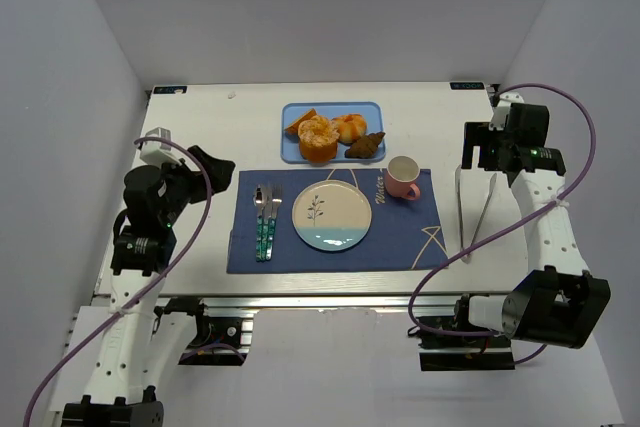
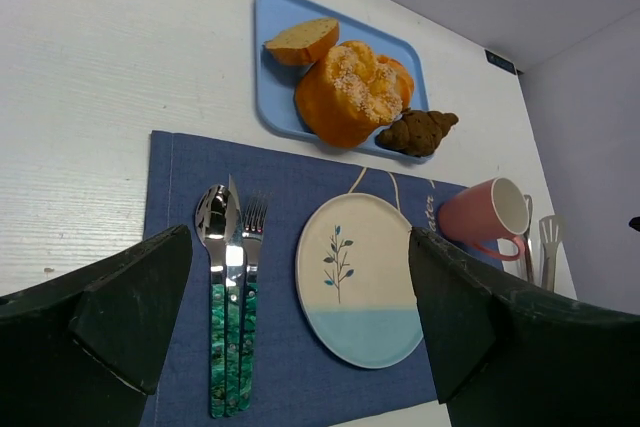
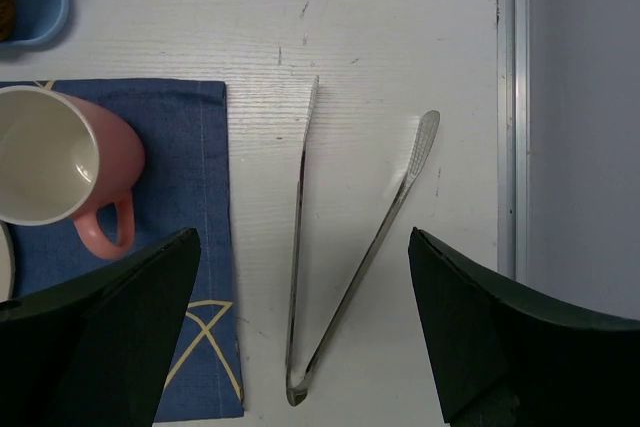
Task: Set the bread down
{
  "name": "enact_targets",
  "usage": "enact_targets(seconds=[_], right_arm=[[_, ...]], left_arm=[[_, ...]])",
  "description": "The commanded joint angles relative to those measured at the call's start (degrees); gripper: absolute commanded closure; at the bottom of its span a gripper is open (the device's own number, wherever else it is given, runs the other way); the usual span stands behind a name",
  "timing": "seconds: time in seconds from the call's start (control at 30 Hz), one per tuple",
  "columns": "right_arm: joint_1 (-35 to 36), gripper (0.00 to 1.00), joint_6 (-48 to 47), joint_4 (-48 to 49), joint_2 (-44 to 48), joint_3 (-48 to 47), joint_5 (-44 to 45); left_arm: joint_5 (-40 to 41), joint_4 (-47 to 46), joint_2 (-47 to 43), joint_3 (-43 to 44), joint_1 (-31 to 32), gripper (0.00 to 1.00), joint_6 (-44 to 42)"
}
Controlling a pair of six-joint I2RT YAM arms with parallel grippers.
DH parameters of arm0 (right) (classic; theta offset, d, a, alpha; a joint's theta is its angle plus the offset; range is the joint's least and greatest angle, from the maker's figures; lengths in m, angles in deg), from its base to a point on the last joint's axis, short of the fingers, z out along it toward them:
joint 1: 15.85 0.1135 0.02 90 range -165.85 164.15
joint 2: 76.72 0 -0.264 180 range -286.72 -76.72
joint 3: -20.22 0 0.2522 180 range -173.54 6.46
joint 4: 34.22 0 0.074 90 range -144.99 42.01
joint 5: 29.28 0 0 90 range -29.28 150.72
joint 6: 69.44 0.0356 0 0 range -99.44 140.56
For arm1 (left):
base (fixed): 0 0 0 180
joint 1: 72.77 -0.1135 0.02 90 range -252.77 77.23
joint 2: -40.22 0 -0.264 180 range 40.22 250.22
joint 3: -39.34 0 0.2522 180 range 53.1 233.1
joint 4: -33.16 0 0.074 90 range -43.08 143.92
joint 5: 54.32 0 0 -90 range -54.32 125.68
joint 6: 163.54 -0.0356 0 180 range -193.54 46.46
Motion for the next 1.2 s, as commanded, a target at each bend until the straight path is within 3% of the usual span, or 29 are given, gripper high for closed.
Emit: enact_targets(seconds=[0.0, 0.2, 0.27, 0.33, 0.37, 0.47, 0.57, 0.6, 0.63, 0.67, 0.7, 0.77, 0.8, 0.83, 0.87, 1.07, 1.17], right_arm=[[-0.1, 0.11, 0.4, -0.9, 1.6, -3.2, -1.6], [-0.2, 0.11, -14.7, 0.8, 8.1, 3.0, -13.6], [-0.2, 0.11, -19.8, 1.0, 10.3, 5.5, -19.2], [0.0, 0.11, -24.3, 0.6, 13.7, 9.4, -23.0], [0.2, 0.11, -24.6, 1.1, 15.2, 10.4, -22.2], [0.3, 0.11, -23.3, 0.8, 13.6, 10.8, -16.9], [-0.5, 0.11, -15.6, -6.8, 6.3, 4.3, -13.8], [-1.1, 0.16, -14.2, -12.1, 4.2, 1.8, -18.0], [-2.2, 0.56, -13.6, -13.4, 2.3, 1.4, -20.1], [-4.6, 0.88, -12.4, -13.1, 0.7, 1.7, -20.8], [-5.6, 1.00, -9.4, -12.0, 0.4, 2.5, -20.6], [-6.4, 1.00, -8.5, -10.4, -1.0, 4.0, -18.8], [-6.5, 0.92, -7.5, -10.0, -1.7, 4.3, -16.5], [-6.6, 0.57, -7.0, -8.7, -2.8, 5.2, -15.4], [-7.1, 0.45, -6.3, -7.9, -3.3, 5.7, -14.3], [-7.7, 0.13, -6.1, -4.4, -5.9, 10.0, -12.7], [-7.7, 0.11, -6.7, -2.0, -6.5, 12.7, -10.1]], left_arm=[[-0.7, 1.3, -1.4, -0.2, 0.2, 0.02, 0.5], [-0.5, 1.3, -0.6, -1.6, 0.1, 0.03, -0.5], [-1.0, 0.5, -0.1, -2.2, 0.2, 0.14, -1.0], [-1.4, -0.1, 1.2, -2.5, 0.2, 0.30, -1.2], [-1.6, -0.8, 1.8, -2.5, 0.2, 0.57, -1.6], [-2.7, -2.6, 4.0, -2.7, 0.2, 0.84, -1.8], [-4.9, -5.7, 6.1, -3.4, 0.2, 0.79, -1.7], [-6.2, -6.4, 6.7, -3.6, 0.2, 0.55, -1.6], [-6.9, -7.3, 8.1, -3.9, 0.2, 0.40, -1.5], [-7.5, -8.7, 8.9, -4.3, 0.2, 0.32, -1.2], [-8.1, -9.2, 9.6, -4.5, 0.2, 0.24, -1.3], [-9.8, -10.2, 12.2, -4.3, 0.2, 0.21, -1.5], [-10.1, -10.3, 13.1, -3.8, 0.2, 0.20, -1.7], [-10.8, -10.4, 13.9, -3.6, 0.2, 0.20, -1.8], [-11.1, -10.8, 15.2, -3.5, 0.2, 0.20, -2.2], [-12.0, -12.5, 18.8, -3.2, 0.2, 0.19, -2.5], [-12.7, -13.8, 20.3, -3.1, 0.2, 0.19, -2.4]])
